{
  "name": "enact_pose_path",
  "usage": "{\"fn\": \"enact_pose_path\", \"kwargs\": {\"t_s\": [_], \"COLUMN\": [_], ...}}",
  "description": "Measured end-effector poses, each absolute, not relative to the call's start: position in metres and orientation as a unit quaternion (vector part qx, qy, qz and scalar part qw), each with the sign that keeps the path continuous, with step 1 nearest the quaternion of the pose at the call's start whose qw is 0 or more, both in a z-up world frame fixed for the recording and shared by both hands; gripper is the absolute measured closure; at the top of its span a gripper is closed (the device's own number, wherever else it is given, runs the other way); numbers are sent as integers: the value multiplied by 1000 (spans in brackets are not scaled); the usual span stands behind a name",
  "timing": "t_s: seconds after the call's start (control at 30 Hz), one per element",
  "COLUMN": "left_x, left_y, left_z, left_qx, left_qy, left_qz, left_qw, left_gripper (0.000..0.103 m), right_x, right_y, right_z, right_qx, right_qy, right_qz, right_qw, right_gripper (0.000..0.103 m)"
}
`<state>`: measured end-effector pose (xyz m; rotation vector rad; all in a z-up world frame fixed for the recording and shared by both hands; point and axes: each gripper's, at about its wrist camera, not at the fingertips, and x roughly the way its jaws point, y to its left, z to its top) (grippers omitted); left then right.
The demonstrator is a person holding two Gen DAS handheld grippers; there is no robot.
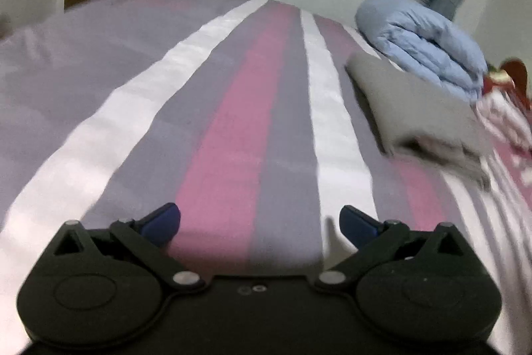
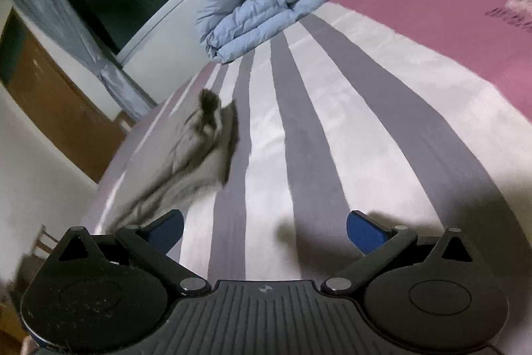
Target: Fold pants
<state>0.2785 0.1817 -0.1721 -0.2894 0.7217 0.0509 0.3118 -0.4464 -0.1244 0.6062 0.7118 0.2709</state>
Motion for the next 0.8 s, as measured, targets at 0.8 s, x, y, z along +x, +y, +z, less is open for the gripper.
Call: {"fn": "enact_pose_path", "kwargs": {"t_s": [0.8], "left_x": [52], "left_y": [8], "left_z": [-94], "left_qx": [-25], "left_qy": [159], "left_qz": [-57], "left_qw": [985], "left_gripper": [6], "right_x": [73], "right_y": [-289], "right_z": [-89], "right_qx": [-5], "right_qy": [182], "right_qz": [173], "right_qw": [968], "right_gripper": [0]}}
